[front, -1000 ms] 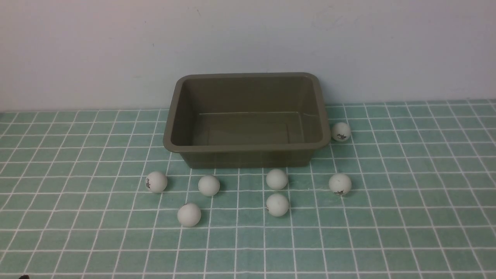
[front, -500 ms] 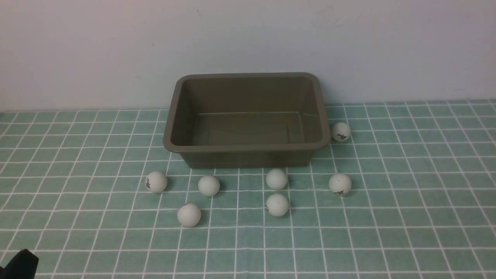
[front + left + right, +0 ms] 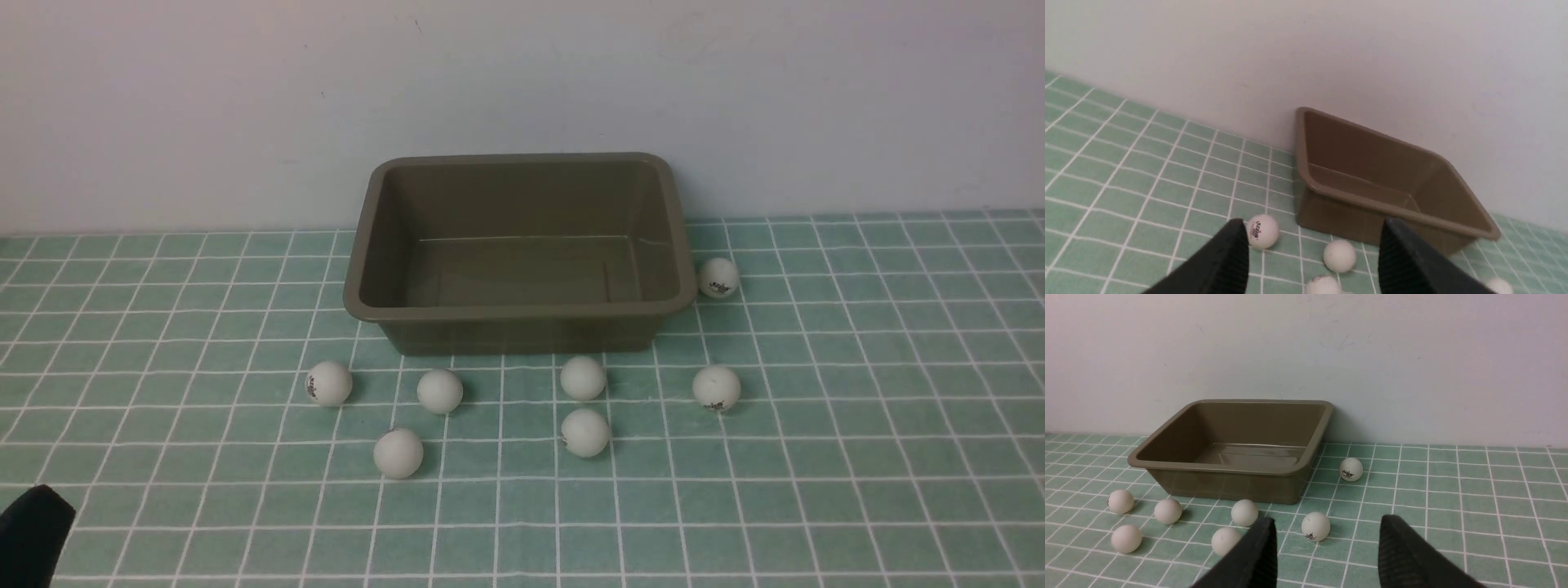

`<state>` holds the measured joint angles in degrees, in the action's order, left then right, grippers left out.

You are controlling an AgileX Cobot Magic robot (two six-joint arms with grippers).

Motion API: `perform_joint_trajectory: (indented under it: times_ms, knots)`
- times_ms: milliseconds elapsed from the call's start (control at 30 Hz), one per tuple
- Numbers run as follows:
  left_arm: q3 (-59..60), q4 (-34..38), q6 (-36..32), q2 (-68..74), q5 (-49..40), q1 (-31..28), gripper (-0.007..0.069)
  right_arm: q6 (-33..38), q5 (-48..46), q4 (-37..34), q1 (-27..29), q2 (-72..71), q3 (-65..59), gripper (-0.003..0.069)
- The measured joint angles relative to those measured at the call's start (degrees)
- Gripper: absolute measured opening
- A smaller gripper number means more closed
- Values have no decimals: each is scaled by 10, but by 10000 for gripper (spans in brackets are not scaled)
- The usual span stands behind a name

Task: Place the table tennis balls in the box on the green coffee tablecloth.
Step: 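Reach for and grasp a ping pong ball on the table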

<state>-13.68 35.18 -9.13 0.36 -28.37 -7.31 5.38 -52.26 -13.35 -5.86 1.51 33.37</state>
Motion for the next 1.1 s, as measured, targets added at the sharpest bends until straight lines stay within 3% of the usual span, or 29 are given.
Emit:
perform_joint_trajectory:
  times_ms: [267,500,767,933,1100]
  knots:
    - [-116,-3,-119,83,-153,0,401,102,0,-47,0,28,0,317]
    - [-169,-10,-235,171,-212,0,498,229,-22,-177,0,133,0,317]
    - [-169,-23,-258,181,-162,0,514,312,-22,-232,0,271,17,317]
    - [-169,-33,-259,181,-162,0,514,414,-30,-241,0,401,69,317]
    - [-169,-34,-253,181,-162,0,514,471,-10,-247,0,579,143,373]
